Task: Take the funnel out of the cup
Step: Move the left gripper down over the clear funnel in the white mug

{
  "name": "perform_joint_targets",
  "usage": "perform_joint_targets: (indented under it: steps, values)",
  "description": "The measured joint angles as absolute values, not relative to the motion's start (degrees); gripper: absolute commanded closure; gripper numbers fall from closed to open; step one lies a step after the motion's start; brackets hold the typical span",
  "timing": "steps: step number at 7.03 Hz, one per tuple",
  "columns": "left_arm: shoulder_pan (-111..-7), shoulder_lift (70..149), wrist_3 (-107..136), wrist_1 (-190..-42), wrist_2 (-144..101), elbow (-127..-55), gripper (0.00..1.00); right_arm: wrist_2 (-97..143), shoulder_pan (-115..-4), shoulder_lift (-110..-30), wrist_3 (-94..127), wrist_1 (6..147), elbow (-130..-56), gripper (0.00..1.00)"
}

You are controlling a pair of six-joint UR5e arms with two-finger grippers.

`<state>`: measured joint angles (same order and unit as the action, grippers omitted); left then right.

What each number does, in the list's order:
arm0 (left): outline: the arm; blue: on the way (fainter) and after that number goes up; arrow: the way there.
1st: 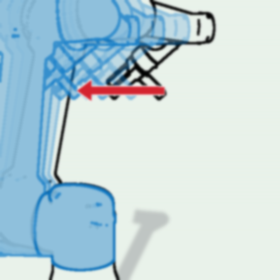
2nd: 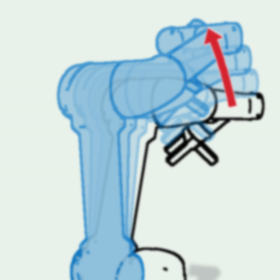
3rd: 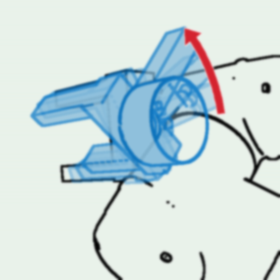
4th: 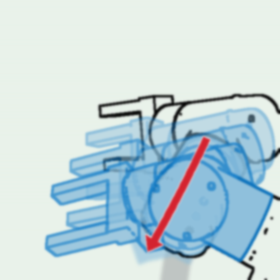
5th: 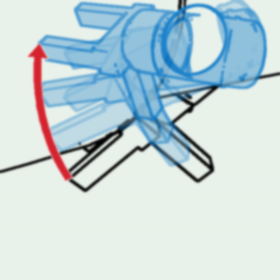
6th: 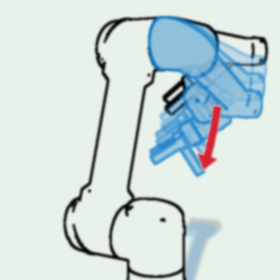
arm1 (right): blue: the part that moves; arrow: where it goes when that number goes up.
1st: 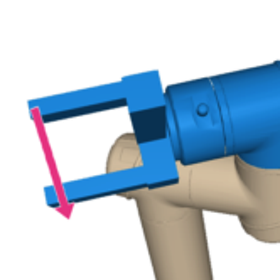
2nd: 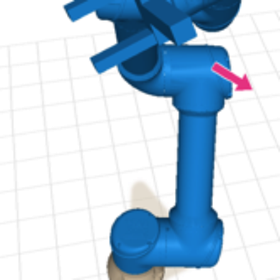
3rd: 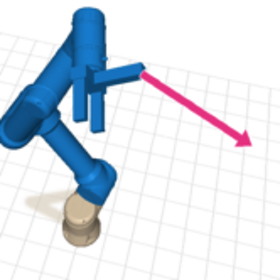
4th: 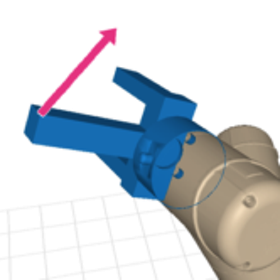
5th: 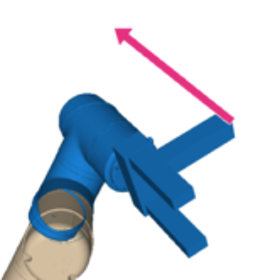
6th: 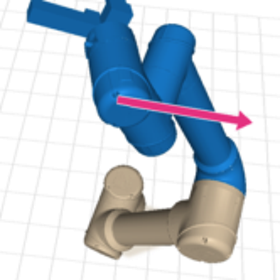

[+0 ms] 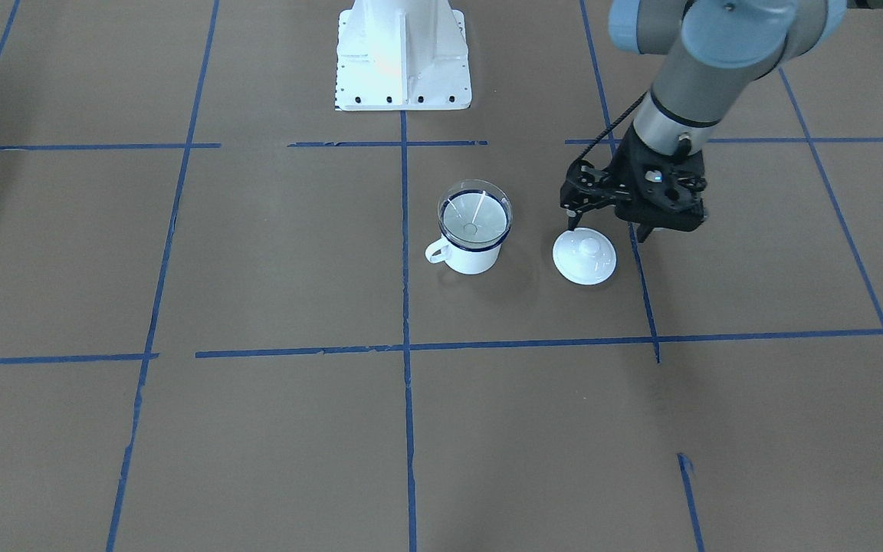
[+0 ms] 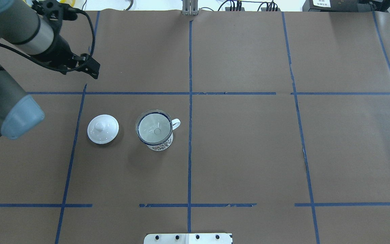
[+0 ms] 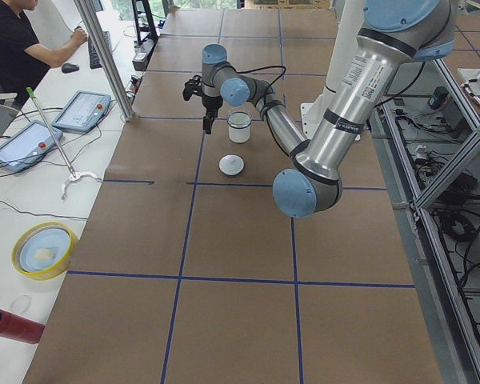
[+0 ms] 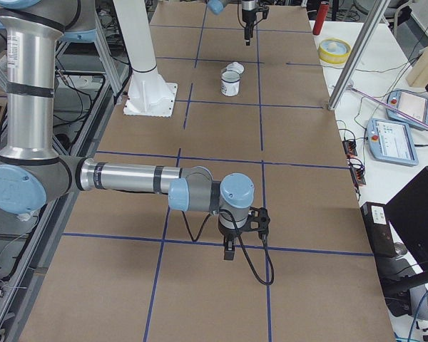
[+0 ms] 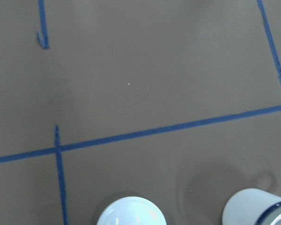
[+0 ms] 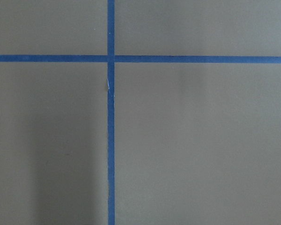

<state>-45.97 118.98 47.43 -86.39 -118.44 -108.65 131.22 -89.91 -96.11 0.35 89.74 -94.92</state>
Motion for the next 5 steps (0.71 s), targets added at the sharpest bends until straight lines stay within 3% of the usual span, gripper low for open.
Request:
perform_joint_targets:
  steps: [1,2,4,5]
  values:
    - [-41.8,120.0,51.6,-86.4,-117.1,-108.2,0.00,131.2,-89.9,-96.1,0.4,89.7,-94.9,0.00]
    - [-38.4,120.8,54.8,-86.6,-115.6,-107.3,0.10,131.2,-89.9,-96.1,0.4,89.7,-94.9,0.00]
    - [-35.4,121.4,56.9,-87.5,-113.8,-105.2,0.46,131.2,-89.9,-96.2,0.4,89.7,-94.9,0.00]
    - [-34.9,121.6,57.1,-87.7,-113.6,-104.6,0.58,131.2,-89.9,-96.2,0.4,89.7,-94.9,0.00]
